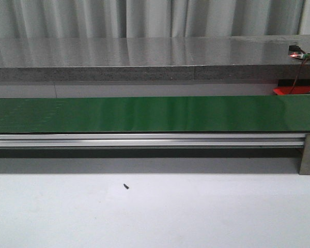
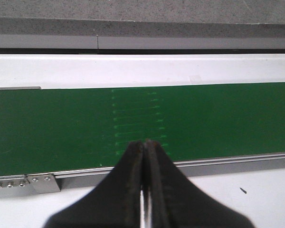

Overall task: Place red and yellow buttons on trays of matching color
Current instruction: 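Carry the yellow button to the yellow tray, lower and release it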

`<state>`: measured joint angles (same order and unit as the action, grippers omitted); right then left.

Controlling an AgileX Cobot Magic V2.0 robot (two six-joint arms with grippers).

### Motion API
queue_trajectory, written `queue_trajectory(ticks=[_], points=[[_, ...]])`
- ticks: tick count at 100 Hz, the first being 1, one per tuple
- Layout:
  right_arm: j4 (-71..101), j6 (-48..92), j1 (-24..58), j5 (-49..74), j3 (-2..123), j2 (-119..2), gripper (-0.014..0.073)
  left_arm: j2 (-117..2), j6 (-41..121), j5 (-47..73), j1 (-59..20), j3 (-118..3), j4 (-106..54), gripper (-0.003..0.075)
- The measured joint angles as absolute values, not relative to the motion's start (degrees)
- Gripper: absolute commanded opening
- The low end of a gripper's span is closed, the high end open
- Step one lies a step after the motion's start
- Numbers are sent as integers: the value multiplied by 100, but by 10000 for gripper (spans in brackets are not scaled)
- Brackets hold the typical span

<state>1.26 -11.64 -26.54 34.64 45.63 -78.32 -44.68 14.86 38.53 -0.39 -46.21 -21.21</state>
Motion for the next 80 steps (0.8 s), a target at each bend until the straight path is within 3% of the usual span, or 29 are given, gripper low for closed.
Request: queue_trajectory(ticks=[28, 40, 62, 80], points=[[89, -1176, -2654, 3428, 4563, -8212, 50, -4468, 1486, 3853, -39, -4621, -2121, -20], [85, -1176, -2654, 3419, 4563, -8222, 99, -4468, 1486, 3853, -39, -4621, -2121, -20], [63, -1176, -2654, 3419, 4563, -8263, 290, -4468, 1486, 3853, -39, -4621, -2121, -20], [63, -1176, -2654, 3405, 4563, -8263, 556, -4468, 1486, 3853, -39, -4621, -2121, -20]])
